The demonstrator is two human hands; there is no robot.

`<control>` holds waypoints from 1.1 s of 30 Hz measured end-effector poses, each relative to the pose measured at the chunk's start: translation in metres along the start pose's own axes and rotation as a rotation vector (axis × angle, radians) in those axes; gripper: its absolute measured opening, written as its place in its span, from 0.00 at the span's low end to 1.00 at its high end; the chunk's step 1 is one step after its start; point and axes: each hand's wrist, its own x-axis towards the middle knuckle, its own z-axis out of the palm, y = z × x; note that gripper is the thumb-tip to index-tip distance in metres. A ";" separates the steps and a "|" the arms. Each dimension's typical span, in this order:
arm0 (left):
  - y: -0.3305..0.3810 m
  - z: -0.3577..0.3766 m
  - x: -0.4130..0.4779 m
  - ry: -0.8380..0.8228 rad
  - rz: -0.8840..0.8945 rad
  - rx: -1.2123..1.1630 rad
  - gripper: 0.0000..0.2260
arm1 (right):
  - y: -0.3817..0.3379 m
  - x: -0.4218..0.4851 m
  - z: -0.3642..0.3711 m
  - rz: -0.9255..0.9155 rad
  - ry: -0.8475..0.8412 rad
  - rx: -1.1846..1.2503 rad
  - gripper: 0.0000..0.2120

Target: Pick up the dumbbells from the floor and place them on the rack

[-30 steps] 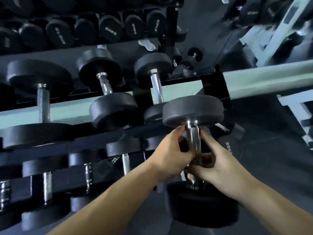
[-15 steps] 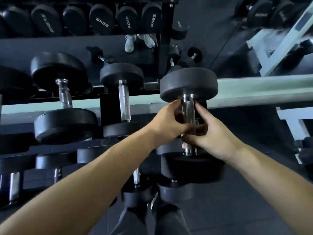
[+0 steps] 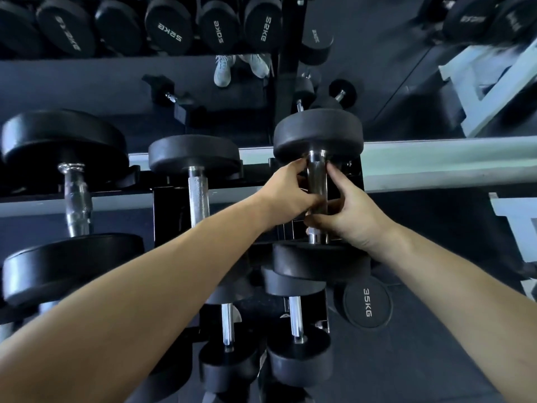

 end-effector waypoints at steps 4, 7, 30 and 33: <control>-0.009 -0.001 0.008 -0.006 -0.014 -0.028 0.26 | 0.004 0.009 -0.001 0.040 -0.033 0.032 0.52; -0.015 0.002 0.006 0.018 -0.024 -0.059 0.26 | 0.008 0.010 0.000 0.033 -0.037 0.010 0.53; -0.016 0.003 -0.024 0.135 -0.069 0.205 0.26 | 0.007 -0.011 -0.002 -0.013 0.088 -0.332 0.44; -0.012 -0.005 -0.044 0.180 -0.035 0.235 0.27 | 0.002 -0.028 -0.001 -0.047 0.139 -0.403 0.43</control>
